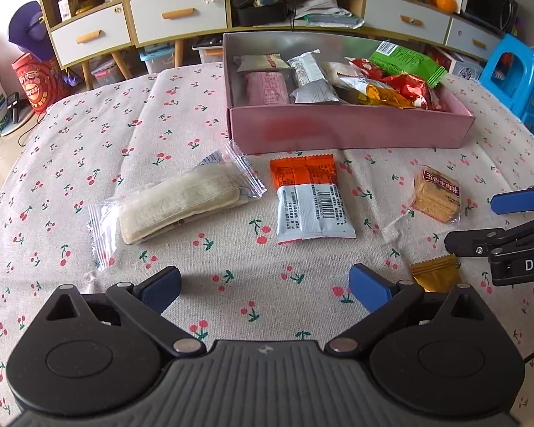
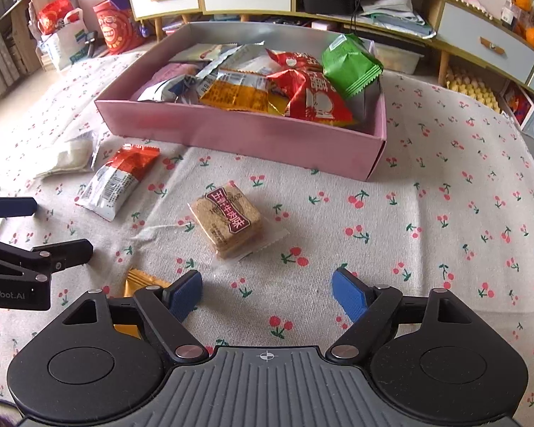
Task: Organize snacks
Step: 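Move left tool to orange-white packet while right tool approaches square biscuit pack, then close left tool on orange-white packet while right tool grasps square biscuit pack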
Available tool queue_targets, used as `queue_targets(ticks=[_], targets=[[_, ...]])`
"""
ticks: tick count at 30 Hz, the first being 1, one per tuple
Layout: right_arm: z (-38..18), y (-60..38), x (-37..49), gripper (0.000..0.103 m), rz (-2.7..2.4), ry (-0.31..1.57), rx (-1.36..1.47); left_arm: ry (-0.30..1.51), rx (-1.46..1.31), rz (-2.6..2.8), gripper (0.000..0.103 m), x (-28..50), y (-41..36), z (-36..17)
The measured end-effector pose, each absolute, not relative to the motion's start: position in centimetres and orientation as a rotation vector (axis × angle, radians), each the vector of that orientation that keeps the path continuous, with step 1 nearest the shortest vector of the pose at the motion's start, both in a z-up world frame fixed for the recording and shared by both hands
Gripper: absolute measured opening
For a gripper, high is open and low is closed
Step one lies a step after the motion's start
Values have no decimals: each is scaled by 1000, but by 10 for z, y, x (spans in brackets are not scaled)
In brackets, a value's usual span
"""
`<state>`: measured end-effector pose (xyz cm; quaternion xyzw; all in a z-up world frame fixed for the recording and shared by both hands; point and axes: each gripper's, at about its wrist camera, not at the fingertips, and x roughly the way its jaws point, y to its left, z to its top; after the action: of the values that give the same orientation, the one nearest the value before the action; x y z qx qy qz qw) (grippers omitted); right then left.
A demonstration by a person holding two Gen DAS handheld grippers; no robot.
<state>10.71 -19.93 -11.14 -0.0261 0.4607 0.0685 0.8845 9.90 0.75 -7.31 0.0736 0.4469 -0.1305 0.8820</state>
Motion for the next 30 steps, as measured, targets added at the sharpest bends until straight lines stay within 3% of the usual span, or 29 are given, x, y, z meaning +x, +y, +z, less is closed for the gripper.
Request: queue_targets(ticks=[13, 24, 27, 30], targets=[[-113, -200, 127, 89, 133, 904, -40, 882, 120, -275, 102, 111, -7, -75], [-113, -202, 134, 87, 153, 878, -42, 838, 117, -289, 74, 115, -15, -71], [-112, -200, 133, 79, 172, 869, -54, 832, 122, -297, 64, 114, -17, -70], [-110, -196, 131, 62, 196, 864, -65, 830, 127, -313, 48, 114, -21, -68]])
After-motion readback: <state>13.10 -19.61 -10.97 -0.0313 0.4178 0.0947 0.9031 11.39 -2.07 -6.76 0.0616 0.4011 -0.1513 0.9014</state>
